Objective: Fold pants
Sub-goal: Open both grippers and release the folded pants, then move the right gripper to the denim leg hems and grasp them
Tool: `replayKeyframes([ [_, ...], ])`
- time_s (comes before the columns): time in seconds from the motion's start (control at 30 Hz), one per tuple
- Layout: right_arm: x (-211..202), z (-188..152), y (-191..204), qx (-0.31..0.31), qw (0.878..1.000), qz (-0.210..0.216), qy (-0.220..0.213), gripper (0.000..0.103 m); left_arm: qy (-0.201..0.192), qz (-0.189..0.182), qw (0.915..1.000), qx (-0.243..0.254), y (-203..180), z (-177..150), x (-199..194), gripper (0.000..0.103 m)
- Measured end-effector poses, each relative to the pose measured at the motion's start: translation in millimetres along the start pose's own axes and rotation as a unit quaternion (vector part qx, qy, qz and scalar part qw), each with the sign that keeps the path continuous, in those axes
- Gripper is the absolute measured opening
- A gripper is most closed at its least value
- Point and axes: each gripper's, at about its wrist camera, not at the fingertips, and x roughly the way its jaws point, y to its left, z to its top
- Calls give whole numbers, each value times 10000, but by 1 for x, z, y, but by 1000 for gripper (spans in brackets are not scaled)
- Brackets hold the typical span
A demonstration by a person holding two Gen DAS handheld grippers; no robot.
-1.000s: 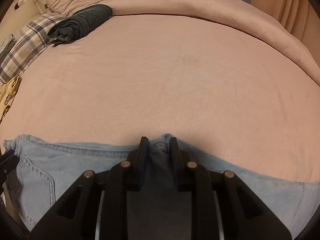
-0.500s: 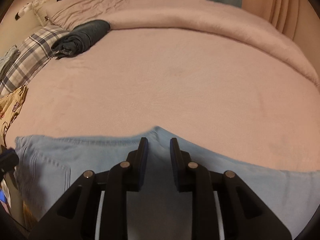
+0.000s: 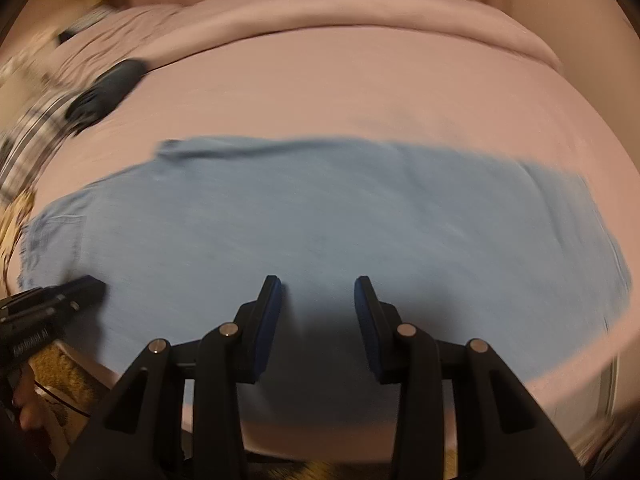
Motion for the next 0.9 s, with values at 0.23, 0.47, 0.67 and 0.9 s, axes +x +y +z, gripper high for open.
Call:
replayKeyframes([
  [0.23,-15,-20,-75,718,9924,-915,-391,11,11,270,9996,40,-5,-3,-3,25],
  [0.47,-32,-22,-141,1632,9784,-1151,-545,22,161,-95,9997,125,-32,12,-10,25],
  [0.67,-68,-37,-181,2330,9629,-944,-976,42,94,-1460,9866,720,-107,21,-12,25],
  [0.9,-68,-62,-211,2966,9481,-606,-977,53,644,-1523,9783,1249,-163,7,30,25],
])
